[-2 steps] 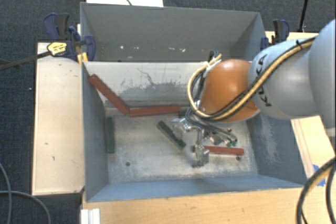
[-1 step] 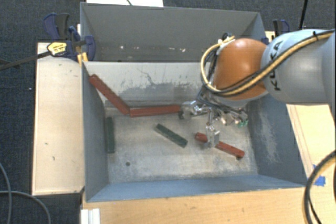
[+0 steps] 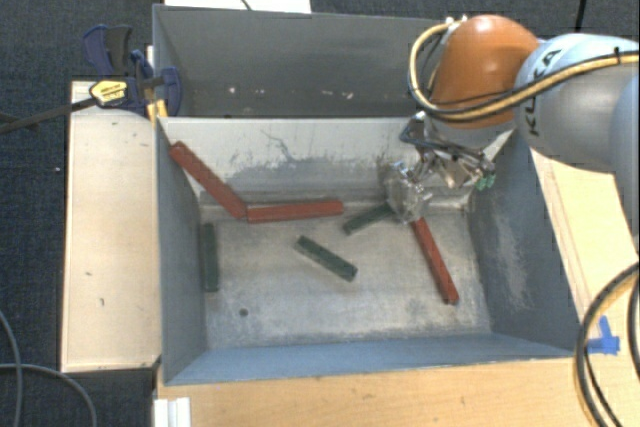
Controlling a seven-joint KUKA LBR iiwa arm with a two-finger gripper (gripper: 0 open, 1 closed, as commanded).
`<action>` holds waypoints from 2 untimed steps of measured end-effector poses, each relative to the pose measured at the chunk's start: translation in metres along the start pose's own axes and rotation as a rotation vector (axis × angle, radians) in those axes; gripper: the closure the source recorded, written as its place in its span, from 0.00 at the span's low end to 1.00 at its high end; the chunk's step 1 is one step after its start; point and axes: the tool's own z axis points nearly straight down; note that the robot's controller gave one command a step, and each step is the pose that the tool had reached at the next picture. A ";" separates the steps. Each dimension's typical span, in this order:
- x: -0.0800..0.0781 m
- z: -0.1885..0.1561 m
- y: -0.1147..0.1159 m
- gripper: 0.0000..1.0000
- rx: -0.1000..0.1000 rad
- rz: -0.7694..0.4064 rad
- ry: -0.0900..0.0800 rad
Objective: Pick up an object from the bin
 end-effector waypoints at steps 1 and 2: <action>0.020 0.003 0.034 0.00 0.016 0.042 -0.018; 0.022 0.003 0.042 0.00 0.019 0.055 -0.029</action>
Offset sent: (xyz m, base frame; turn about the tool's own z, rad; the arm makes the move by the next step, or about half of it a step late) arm 0.0000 0.0000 0.0000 0.0000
